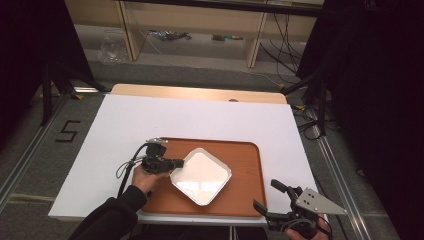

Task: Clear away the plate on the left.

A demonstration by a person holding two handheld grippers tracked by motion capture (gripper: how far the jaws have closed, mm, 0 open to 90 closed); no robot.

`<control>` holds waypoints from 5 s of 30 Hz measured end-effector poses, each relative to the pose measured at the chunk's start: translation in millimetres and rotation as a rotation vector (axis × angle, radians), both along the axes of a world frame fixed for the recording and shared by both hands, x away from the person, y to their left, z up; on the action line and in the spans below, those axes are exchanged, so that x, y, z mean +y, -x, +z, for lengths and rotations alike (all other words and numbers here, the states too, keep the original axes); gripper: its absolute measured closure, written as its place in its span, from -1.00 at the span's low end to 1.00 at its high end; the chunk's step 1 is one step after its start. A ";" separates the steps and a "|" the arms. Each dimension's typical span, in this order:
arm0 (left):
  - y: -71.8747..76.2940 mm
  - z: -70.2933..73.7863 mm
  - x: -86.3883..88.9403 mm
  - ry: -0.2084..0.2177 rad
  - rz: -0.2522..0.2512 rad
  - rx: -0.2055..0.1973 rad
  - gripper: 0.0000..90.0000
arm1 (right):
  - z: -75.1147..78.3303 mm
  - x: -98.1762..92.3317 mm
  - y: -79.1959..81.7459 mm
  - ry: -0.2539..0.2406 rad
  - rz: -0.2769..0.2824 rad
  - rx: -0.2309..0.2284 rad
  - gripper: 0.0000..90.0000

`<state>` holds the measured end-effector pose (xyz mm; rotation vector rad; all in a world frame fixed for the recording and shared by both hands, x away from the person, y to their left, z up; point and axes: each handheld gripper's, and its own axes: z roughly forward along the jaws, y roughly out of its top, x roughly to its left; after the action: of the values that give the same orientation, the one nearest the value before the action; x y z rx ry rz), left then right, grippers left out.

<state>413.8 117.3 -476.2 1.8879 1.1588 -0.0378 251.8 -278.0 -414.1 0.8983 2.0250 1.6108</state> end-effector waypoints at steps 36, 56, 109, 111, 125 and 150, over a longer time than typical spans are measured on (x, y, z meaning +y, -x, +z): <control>20.1 -12.9 -0.4 -0.076 -0.038 0.041 0.90 | 1.0 -0.8 2.3 0.026 -0.016 0.017 -0.64; 49.5 -10.6 11.8 -0.075 -0.036 0.094 0.74 | 1.1 -0.8 2.3 0.026 -0.018 0.017 -0.64; 71.7 8.0 7.2 -0.049 -0.030 0.054 -0.14 | 0.7 0.0 2.4 0.024 -0.017 0.020 -0.64; 71.8 10.3 8.3 -0.051 -0.027 0.032 -0.18 | 1.0 0.0 2.7 0.023 -0.018 0.030 -0.64; 75.4 21.8 13.9 -0.060 0.007 -0.048 -0.40 | 0.8 0.1 2.5 0.025 -0.016 0.020 -0.64; 82.8 32.1 22.6 -0.019 0.006 -0.119 -0.54 | 0.8 0.1 2.5 0.026 -0.015 0.022 -0.64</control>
<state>331.0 140.0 -444.1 1.8768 1.0876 0.0875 249.3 -277.9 -413.4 0.9232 2.0448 1.5701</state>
